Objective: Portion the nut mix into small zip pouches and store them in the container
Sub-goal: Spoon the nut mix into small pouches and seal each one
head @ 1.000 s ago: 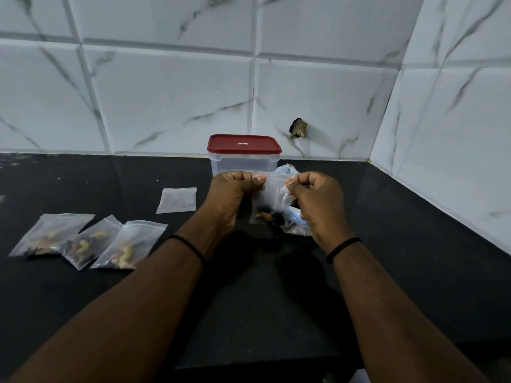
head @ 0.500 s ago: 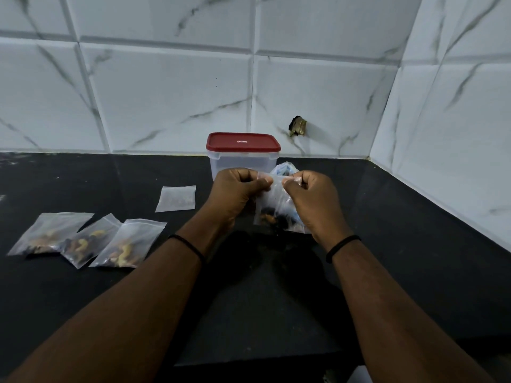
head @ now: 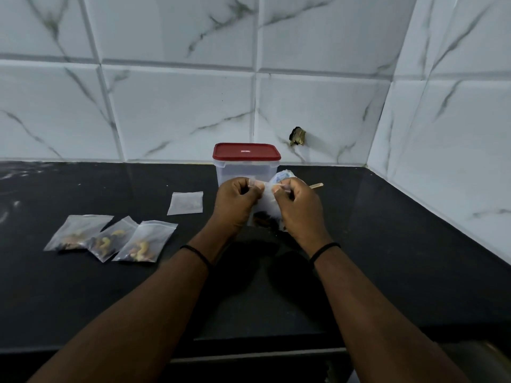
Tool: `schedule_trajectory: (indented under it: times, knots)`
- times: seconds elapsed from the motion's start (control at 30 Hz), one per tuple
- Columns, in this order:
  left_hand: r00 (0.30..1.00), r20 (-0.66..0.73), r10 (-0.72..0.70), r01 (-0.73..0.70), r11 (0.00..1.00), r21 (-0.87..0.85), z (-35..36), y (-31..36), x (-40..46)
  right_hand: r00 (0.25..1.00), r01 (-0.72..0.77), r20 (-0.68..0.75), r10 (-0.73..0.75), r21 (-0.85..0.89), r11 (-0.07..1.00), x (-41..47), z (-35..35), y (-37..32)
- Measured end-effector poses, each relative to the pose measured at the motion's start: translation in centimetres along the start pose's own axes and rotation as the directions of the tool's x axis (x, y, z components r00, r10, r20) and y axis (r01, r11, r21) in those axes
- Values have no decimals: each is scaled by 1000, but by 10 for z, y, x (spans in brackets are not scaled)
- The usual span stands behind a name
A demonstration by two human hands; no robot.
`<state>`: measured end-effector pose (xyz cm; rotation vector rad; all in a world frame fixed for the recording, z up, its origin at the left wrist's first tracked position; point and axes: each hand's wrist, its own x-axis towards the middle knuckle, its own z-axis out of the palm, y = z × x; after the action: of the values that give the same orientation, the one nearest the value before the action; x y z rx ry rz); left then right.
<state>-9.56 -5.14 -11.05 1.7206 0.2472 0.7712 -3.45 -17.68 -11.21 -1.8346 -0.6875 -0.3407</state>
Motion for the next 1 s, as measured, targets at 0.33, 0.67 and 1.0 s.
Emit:
schedule_trajectory:
  times: [0.33, 0.67, 1.0]
  knots:
    - [982, -117, -148, 134, 983, -123, -98, 23, -42, 980, -167, 165, 108, 407, 898, -36, 38, -47]
    - [926, -215, -309, 354, 908, 222, -165, 10, -50, 803, -477, 497, 329, 205, 855, -54, 93, -71]
    - [945, -274, -180, 313, 744, 590, -170, -33, -35, 935, -87, 312, 167, -255, 963, -22, 134, -40]
